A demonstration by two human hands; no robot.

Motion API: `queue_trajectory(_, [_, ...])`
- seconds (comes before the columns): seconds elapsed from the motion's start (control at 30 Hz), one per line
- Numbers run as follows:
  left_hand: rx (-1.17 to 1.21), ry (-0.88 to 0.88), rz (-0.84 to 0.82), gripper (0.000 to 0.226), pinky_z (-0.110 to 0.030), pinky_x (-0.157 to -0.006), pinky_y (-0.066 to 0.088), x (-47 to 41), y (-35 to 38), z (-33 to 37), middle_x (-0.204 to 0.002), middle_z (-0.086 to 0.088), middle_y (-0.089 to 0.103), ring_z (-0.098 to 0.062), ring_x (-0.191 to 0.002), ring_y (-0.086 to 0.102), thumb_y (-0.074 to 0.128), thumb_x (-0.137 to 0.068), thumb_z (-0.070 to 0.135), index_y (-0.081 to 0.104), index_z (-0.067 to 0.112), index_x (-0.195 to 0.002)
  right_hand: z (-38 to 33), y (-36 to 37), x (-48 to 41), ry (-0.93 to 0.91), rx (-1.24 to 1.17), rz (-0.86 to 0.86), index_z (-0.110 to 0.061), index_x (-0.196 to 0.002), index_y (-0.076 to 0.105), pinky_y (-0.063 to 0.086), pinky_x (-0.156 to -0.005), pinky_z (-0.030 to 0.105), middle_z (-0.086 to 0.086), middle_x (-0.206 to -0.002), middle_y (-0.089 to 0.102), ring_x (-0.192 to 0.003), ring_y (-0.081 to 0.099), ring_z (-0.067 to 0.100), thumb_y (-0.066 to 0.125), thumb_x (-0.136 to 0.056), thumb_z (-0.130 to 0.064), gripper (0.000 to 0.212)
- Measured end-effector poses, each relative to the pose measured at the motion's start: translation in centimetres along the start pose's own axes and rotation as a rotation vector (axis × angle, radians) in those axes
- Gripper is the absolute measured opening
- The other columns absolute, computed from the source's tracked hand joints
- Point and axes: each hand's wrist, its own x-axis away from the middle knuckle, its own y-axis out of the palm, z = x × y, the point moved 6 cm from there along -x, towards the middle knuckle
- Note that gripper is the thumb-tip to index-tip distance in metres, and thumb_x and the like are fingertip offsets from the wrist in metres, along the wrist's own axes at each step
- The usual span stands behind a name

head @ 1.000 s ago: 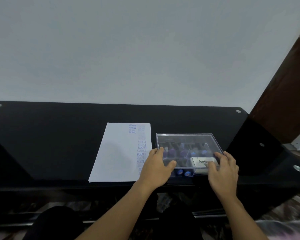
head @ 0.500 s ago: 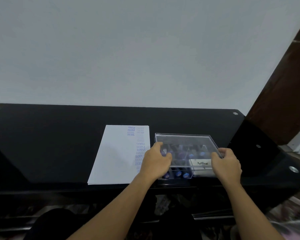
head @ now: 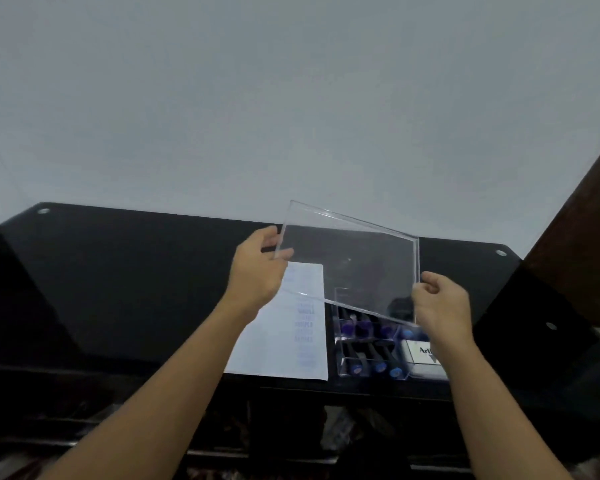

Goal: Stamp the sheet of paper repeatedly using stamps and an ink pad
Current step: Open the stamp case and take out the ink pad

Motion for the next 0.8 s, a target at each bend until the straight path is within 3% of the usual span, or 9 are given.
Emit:
queue_trajectory(0.1, [0.038,-0.038,0.086,0.044,-0.033,-0.086,0.058,-0.8,-4.7,-1.1,-0.111,0.004,0.067,-0.010,-0.099,0.070,0.059,-0.089,-0.009,0.061,0.014,-0.127,-1.8,3.6,1.8,-0.058,-0.016,-0.151,-0.019,-0.107,0.073,0.059,-0.067,0.041,0.004,-0.091,0.074,-0.078,0.068,0.029,0.055,-0.097,-0.003,0.026])
queue_trajectory(0.13, [0.042,-0.046,0.123,0.039,-0.036,-0.087,0.058,-0.9,-6.3,-1.7,-0.103,0.003,0.069,-0.012,-0.097,0.070,0.060,-0.088,-0.009,0.066,0.017,-0.116,-2.2,4.8,2.3,-0.075,-0.022,-0.184,-0.020,-0.104,0.073,0.057,-0.061,0.035,0.002,-0.088,0.074,-0.072,0.067,0.023,0.056,-0.097,-0.004,0.024])
queue_trajectory(0.23, [-0.057,-0.033,0.260,0.031,-0.033,-0.080,0.058,-0.8,-11.1,-3.2,-0.089,0.005,0.068,-0.017,-0.090,0.068,0.063,-0.089,-0.005,0.070,0.023,-0.100,-2.7,8.3,3.7,-0.094,-0.038,-0.221,-0.021,-0.100,0.074,0.046,-0.055,0.028,-0.005,-0.083,0.071,-0.064,0.057,0.012,0.059,-0.096,-0.011,0.019])
queue_trajectory(0.37, [-0.154,-0.108,0.380,0.018,-0.031,-0.076,0.053,-0.2,-15.8,-5.2,-0.093,0.007,0.069,-0.014,-0.090,0.063,0.059,-0.097,0.013,0.073,0.022,-0.104,-3.9,12.7,6.3,-0.114,-0.070,-0.279,-0.024,-0.090,0.071,0.055,-0.066,0.035,-0.007,-0.083,0.071,-0.075,0.066,0.019,0.058,-0.095,-0.014,0.018])
queue_trajectory(0.43, [-0.039,-0.245,0.371,0.018,-0.034,-0.077,0.052,-0.2,-17.4,-6.7,-0.095,0.002,0.069,-0.015,-0.088,0.063,0.058,-0.098,0.030,0.073,0.021,-0.104,-4.6,14.5,7.2,-0.104,-0.106,-0.322,-0.022,-0.090,0.071,0.056,-0.069,0.037,-0.004,-0.081,0.073,-0.072,0.067,0.018,0.058,-0.097,-0.017,0.016])
queue_trajectory(0.5, [0.211,-0.388,0.316,0.035,-0.041,-0.081,0.054,-0.5,-18.9,-8.2,-0.103,-0.007,0.071,-0.025,-0.094,0.067,0.048,-0.100,0.042,0.071,0.018,-0.110,-5.0,16.2,7.8,-0.084,-0.137,-0.384,-0.019,-0.095,0.073,0.058,-0.071,0.037,-0.002,-0.083,0.074,-0.072,0.070,0.017,0.056,-0.099,-0.017,0.018])
queue_trajectory(0.63, [0.587,-0.501,0.215,0.056,-0.049,-0.092,0.051,-2.0,-22.1,-10.4,-0.111,-0.016,0.072,-0.034,-0.105,0.067,0.038,-0.100,0.051,0.066,0.005,-0.116,-5.0,19.0,7.9,0.098,-0.306,-0.483,-0.009,-0.096,0.072,0.059,-0.072,0.038,0.008,-0.086,0.077,-0.073,0.071,0.023,0.056,-0.098,-0.014,0.017])
queue_trajectory(0.7, [0.584,-0.517,0.183,0.045,-0.047,-0.093,0.051,-2.8,-23.3,-11.3,-0.112,-0.014,0.072,-0.031,-0.104,0.067,0.050,-0.098,0.045,0.067,0.006,-0.113,-4.8,20.4,7.8,0.191,-0.371,-0.519,-0.005,-0.097,0.071,0.057,-0.069,0.038,0.012,-0.085,0.077,-0.073,0.069,0.026,0.060,-0.096,-0.013,0.015])
queue_trajectory(0.8, [0.339,-0.527,0.185,0.030,-0.044,-0.091,0.053,-4.3,-24.8,-12.9,-0.116,-0.012,0.070,-0.027,-0.097,0.068,0.068,-0.089,0.025,0.068,0.008,-0.113,-4.4,22.6,7.9,0.189,-0.294,-0.560,-0.006,-0.098,0.070,0.061,-0.071,0.037,0.013,-0.091,0.076,-0.075,0.069,0.025,0.062,-0.094,-0.010,0.009])
